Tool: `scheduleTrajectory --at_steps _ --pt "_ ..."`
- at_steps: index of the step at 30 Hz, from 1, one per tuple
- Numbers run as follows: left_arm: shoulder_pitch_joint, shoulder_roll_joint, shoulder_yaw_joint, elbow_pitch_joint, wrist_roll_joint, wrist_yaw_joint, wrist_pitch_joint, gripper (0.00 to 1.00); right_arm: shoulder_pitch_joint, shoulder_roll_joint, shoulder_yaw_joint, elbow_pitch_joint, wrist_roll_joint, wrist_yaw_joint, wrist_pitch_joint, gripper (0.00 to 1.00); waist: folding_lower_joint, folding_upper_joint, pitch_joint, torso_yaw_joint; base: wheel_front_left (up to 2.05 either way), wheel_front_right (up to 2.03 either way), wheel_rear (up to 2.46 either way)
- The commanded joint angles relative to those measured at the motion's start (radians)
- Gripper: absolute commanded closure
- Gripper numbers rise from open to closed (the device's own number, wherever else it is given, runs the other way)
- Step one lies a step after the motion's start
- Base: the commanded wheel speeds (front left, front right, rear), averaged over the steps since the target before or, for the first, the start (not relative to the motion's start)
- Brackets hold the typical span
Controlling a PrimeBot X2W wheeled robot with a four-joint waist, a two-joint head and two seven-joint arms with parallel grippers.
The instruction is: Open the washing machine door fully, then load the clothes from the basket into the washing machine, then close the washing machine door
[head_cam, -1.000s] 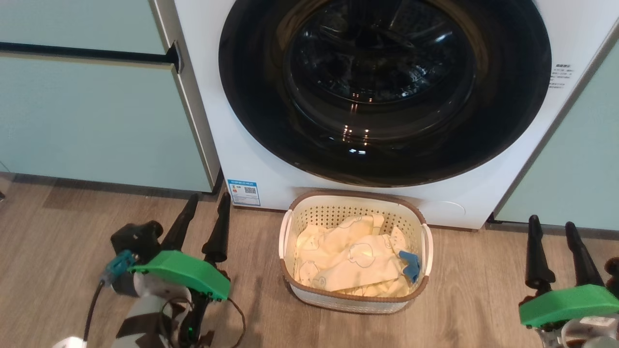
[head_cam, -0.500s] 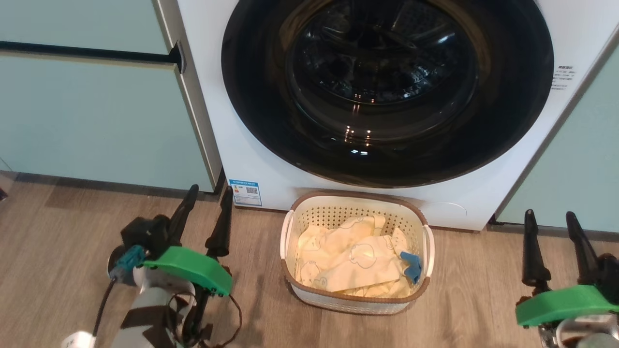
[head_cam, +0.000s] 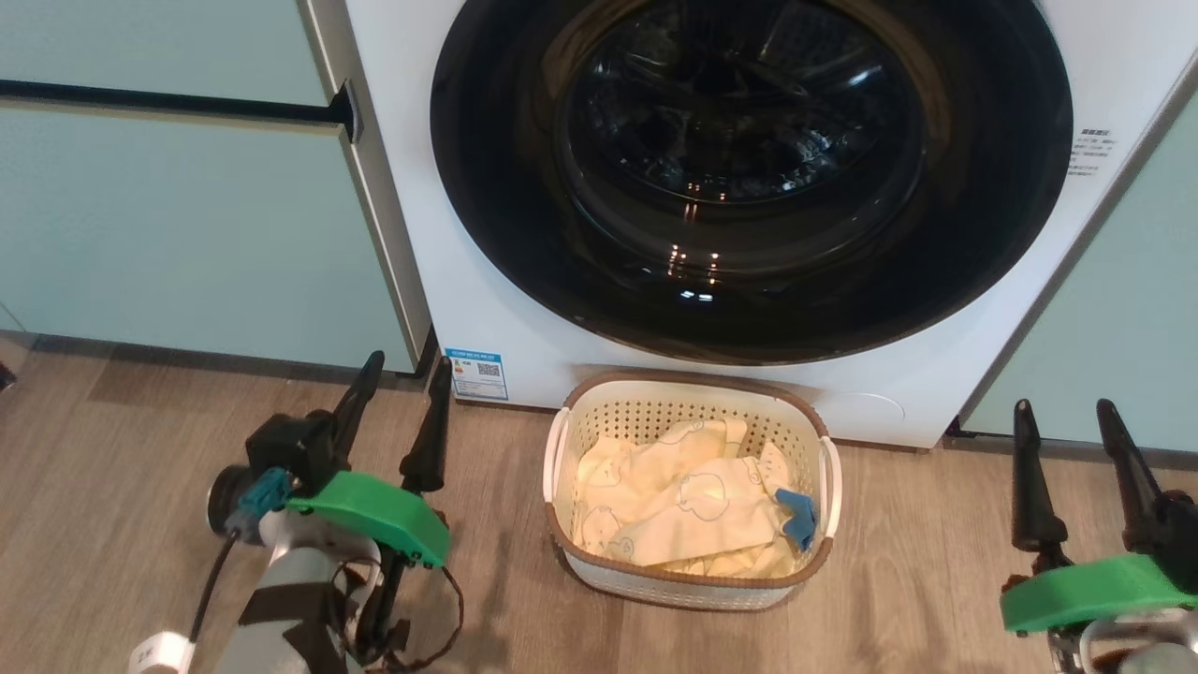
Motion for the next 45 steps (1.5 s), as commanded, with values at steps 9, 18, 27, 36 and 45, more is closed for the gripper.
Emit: scheduleTrajectory --at_steps 9,18,27,36,45 --pt "-0.057 0.023 0.048 -0.022 -0.026 0.014 -0.01 0.0 -0.053 -0.02 0.01 -0.003 0.058 0.004 -0.01 0.0 0.0 0.0 0.002 0.001 0.0 0.0 0.0" --pt "-0.059 0.023 0.058 -0.011 -0.021 0.022 -0.01 0.0 -0.056 -0.02 0.015 0.011 0.066 0.004 -0.01 0.0 0.0 0.0 0.005 0.0 0.0 0.0 0.0" --pt "-0.059 0.023 0.056 -0.007 -0.026 0.023 -0.01 0.0 -0.056 -0.02 0.019 0.015 0.073 0.004 -0.01 0.0 0.0 0.0 0.005 -0.002 0.0 0.0 0.0" --pt "-0.057 0.023 0.052 -0.003 -0.024 0.022 -0.01 0.0 -0.054 -0.02 0.02 0.021 0.08 0.004 -0.01 0.0 0.0 0.0 0.002 -0.003 0.2 0.21 -0.42" --pt "-0.056 0.023 0.052 -0.005 -0.023 0.025 -0.01 0.0 -0.055 -0.02 0.021 0.026 0.089 0.004 -0.01 0.0 0.0 0.0 0.001 -0.002 0.83 0.83 -1.66"
